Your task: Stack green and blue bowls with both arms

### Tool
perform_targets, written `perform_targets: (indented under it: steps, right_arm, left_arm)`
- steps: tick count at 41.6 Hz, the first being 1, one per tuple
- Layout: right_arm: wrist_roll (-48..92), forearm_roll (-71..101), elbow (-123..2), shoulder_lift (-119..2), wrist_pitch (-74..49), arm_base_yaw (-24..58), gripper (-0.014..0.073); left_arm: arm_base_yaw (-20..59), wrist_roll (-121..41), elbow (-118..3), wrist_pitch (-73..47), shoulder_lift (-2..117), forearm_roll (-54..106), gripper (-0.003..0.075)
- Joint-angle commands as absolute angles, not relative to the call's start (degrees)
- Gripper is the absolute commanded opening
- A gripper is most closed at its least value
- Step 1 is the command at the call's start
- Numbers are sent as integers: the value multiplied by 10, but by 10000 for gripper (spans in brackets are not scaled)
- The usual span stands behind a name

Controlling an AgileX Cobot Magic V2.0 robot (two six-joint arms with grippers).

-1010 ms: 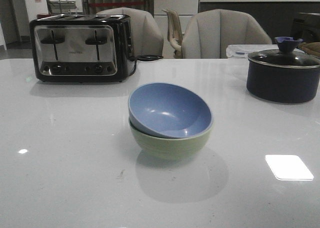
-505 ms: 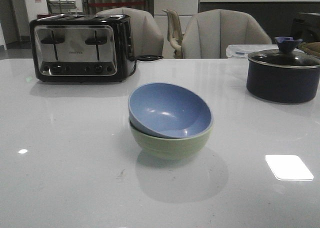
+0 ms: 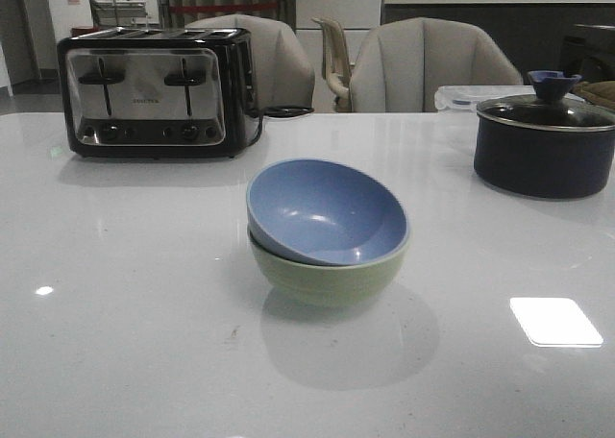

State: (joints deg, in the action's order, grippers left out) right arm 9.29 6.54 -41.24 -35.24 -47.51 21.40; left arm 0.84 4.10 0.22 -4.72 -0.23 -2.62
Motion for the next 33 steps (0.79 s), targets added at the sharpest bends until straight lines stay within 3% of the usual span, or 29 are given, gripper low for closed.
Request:
perform_targets:
  steps: [1,19,33]
  right_arm:
    - [98,66,-427,-353,-439,213,45]
    - [98,63,-422,-341,-436,211,45]
    - [98,45,-247,-170,-244,35,45]
  left_arm:
    - [7,45,14,8,-15,-21,102]
    - [7,45,14,8,-15,-21,102]
    - [7,45,14,8,-15,-21,102]
